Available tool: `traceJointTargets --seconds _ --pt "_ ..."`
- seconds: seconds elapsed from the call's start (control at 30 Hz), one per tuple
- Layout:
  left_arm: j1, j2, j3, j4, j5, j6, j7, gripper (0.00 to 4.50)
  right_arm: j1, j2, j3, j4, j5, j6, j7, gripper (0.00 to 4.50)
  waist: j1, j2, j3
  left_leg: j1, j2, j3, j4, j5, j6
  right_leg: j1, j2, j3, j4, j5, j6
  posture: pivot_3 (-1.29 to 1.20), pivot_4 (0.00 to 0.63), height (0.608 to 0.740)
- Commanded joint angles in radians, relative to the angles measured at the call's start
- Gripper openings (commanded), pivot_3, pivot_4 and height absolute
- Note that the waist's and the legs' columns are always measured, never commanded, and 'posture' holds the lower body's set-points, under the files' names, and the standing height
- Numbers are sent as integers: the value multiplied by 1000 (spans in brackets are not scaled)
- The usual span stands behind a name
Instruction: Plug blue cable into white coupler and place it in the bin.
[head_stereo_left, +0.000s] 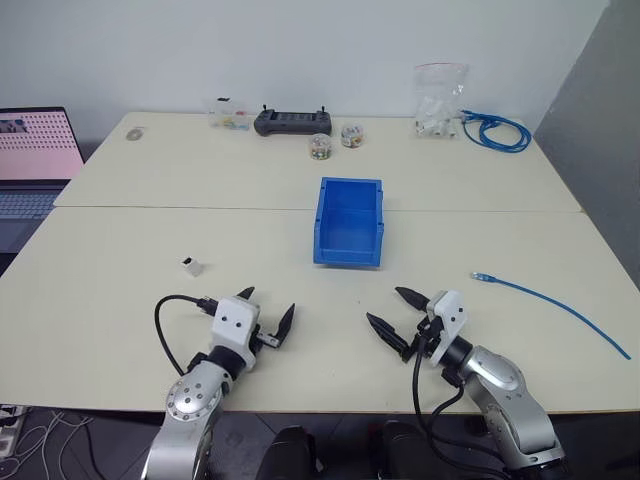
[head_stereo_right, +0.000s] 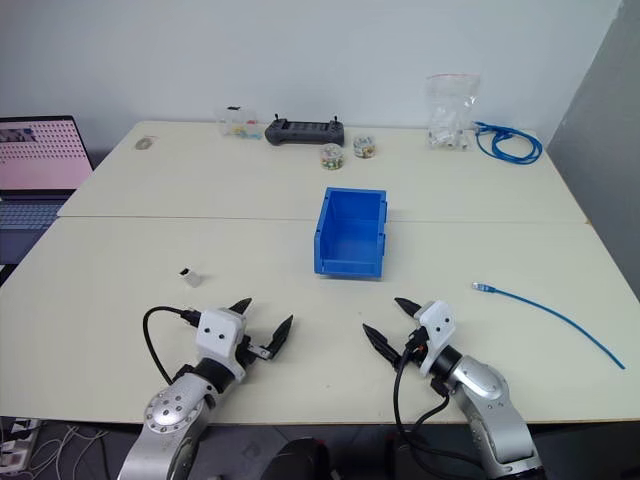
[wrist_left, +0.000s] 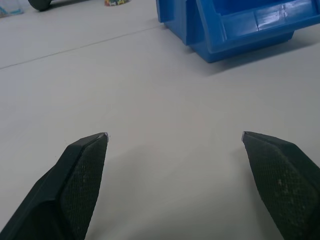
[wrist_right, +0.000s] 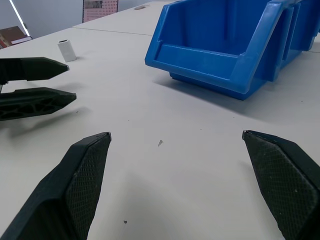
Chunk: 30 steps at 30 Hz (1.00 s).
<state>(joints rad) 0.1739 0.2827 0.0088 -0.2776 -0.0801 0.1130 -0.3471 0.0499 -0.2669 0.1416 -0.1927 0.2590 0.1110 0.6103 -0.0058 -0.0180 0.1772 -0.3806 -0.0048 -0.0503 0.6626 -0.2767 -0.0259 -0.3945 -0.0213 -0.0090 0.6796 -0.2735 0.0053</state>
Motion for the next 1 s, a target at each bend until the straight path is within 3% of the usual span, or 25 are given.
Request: traceJointTargets --seconds 0.03,0.2,0.4,0.63,0.77,1.0 --pt "4 11 42 -41 -149 -2 -103 4500 -8 0 0 -27 4 -25 8 4468 0 0 0 0 0 0 0 0 0 0 0 0 0 0 0 0 150 740" --pt "-45 76 28 -64 -181 21 -184 4500 -12 4 -13 -39 3 -34 -7 4468 0 0 0 0 0 0 0 0 0 0 0 0 0 0 0 0 150 740" --pt "-235 109 -72 -90 -203 122 -267 4500 24 -46 -68 -182 56 30 -11 4468 3 0 0 -1 -1 0 0 0 0 0 0 -1 0 0 0 0 150 740" --pt "-399 134 -187 -45 -211 230 -374 4500 45 -231 -294 -302 141 184 -13 4468 0 0 1 0 -1 0 0 0 0 1 0 0 -1 -1 1 0 150 740" --pt "-486 134 -241 -12 -210 283 -432 4500 13 -379 -394 -172 128 227 40 4468 0 -1 1 0 -1 0 0 0 0 1 1 -1 -1 -1 1 0 150 740" --pt "-592 108 -307 25 -183 314 -463 4500 -178 -567 -311 237 -22 110 187 4468 -3 -1 2 1 -3 2 0 0 0 3 2 0 -1 -1 1 0 150 740"
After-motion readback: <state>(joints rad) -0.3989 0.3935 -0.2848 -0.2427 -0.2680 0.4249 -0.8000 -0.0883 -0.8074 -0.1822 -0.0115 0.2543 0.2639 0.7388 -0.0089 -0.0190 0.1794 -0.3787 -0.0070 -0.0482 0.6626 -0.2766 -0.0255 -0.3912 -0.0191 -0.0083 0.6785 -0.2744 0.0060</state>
